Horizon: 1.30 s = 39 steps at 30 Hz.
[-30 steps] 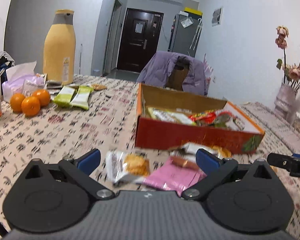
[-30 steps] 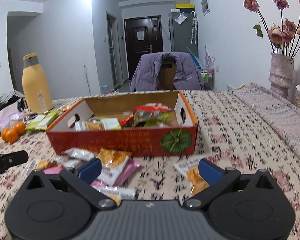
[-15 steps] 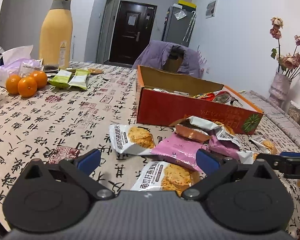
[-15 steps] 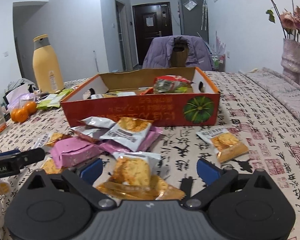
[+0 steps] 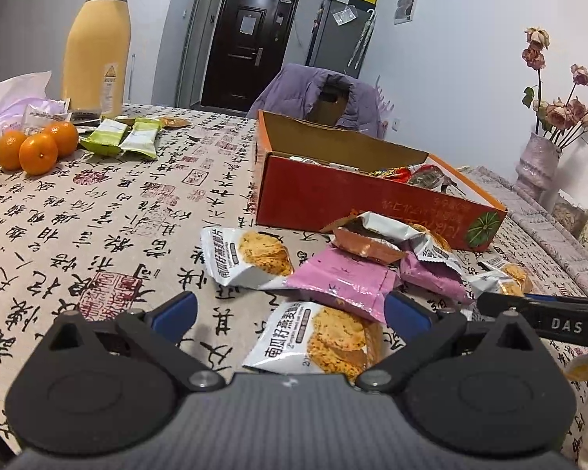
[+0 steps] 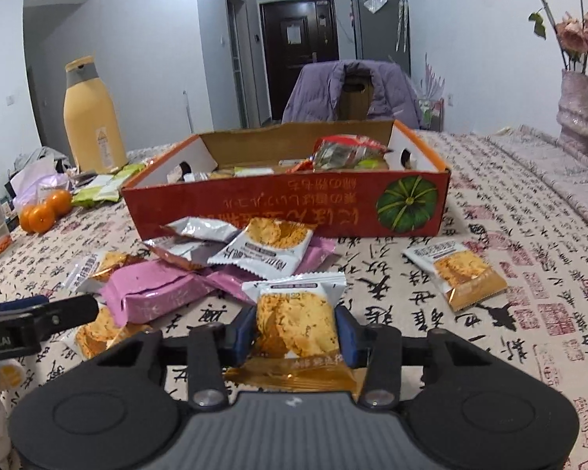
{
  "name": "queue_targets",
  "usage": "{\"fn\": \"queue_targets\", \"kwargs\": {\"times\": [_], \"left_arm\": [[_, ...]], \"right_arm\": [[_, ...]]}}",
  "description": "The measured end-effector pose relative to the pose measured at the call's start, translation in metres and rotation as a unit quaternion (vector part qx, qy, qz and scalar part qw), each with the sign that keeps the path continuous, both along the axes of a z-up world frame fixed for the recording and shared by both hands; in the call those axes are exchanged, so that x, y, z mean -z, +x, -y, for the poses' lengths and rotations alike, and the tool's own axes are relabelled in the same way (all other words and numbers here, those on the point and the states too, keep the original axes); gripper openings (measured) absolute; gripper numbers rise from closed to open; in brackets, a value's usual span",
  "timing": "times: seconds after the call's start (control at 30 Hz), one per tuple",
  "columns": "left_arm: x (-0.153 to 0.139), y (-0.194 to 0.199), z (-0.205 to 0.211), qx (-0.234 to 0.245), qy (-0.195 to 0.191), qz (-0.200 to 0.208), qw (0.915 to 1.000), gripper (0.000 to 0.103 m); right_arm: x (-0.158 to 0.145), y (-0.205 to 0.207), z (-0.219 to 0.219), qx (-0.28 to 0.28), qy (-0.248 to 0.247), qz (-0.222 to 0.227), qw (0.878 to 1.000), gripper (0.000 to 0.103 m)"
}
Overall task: Organize snacks
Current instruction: 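Grasp the orange-wrapped cracker packet with the right gripper, then grasp the white cookie packet with the left gripper while the right holds its packet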
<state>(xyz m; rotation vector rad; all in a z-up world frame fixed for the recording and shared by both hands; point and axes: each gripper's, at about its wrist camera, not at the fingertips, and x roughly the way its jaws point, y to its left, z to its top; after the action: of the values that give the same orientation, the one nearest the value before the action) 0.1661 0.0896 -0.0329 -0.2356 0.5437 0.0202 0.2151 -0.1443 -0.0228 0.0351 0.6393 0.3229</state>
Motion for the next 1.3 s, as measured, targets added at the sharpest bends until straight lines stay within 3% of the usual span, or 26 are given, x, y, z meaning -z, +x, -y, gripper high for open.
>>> {"fn": "queue_targets", "kwargs": {"times": [0.63,0.9,1.3], "left_arm": [[0.005,0.024,0.023,0.028,0.043,-0.079,0.9956,0.103],[0.01,0.028,0.042,0.024,0.107,-0.101,0.9889,0.103],[0.01,0.027,0.044,0.016,0.109,-0.104,0.9885,0.103]], "right_arm": [[-0.019,-0.034,0.042,0.022,0.045,0.054,0.997,0.04],[-0.009,-0.036,0.054,0.019,0.056,0.045,0.997,0.04],[0.005,-0.037,0.067,0.012,0.081,0.028,0.996,0.04]]}}
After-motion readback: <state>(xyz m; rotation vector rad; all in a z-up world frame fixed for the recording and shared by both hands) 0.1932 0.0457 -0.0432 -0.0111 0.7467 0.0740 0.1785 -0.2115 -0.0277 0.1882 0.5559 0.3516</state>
